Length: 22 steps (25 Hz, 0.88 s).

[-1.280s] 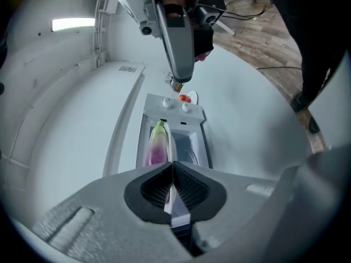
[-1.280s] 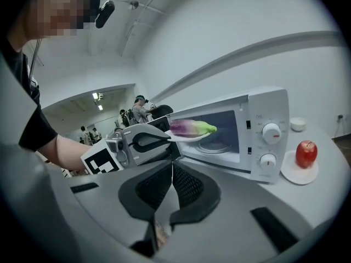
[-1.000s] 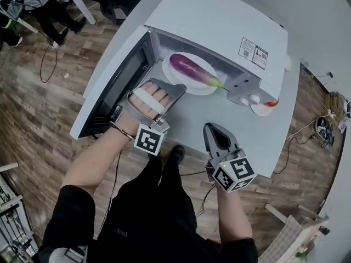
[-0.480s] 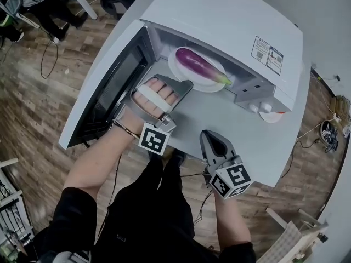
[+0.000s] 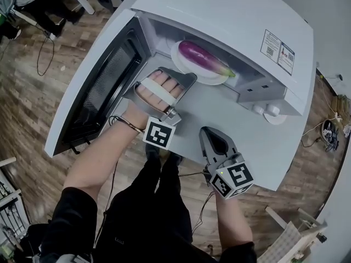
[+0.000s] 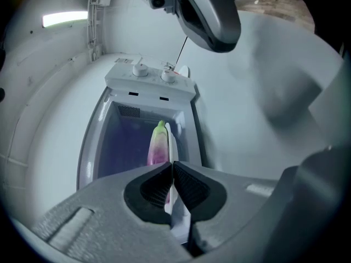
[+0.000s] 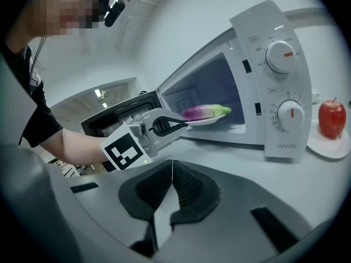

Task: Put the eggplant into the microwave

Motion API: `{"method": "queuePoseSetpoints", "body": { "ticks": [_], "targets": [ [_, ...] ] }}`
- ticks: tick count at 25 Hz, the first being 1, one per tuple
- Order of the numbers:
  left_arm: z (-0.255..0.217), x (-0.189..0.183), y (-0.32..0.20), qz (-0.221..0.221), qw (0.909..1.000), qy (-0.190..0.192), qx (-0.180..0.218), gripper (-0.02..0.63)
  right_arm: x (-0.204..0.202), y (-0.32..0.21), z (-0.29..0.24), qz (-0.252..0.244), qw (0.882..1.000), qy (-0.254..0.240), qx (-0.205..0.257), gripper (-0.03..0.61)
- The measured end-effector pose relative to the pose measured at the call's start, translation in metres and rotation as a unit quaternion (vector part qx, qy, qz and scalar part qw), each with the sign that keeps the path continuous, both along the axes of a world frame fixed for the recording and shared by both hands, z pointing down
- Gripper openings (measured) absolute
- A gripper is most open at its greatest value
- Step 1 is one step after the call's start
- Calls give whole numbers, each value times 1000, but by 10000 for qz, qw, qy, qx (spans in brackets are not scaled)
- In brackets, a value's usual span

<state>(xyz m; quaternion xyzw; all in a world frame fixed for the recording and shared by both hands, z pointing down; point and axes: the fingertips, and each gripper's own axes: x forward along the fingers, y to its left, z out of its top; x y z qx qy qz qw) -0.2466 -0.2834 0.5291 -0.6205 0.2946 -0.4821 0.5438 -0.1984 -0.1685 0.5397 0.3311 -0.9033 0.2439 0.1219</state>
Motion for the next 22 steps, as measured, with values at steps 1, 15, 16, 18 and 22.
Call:
{"method": "queuePoseSetpoints", "body": {
  "ticks": [1, 15, 16, 18, 22],
  "targets": [
    [3, 0, -2, -17, 10000, -9, -15, 17, 0, -1, -1, -6, 10000, -15, 18, 17],
    [20, 2, -30, -255, 9992, -137, -285, 17, 10, -4, -18, 128, 9998, -99, 68, 17],
    [20, 2, -33, -286, 9990, -149, -313, 17, 10, -4, -17, 139, 9998, -113, 56, 17],
    [19, 2, -38, -361, 9984, -177, -395, 17, 12, -3, -16, 168, 9998, -126, 22, 17],
    [17, 3, -45, -526, 9964, -184, -644, 17, 17, 0, -19, 243, 9996, -160, -28, 17]
  ]
}}
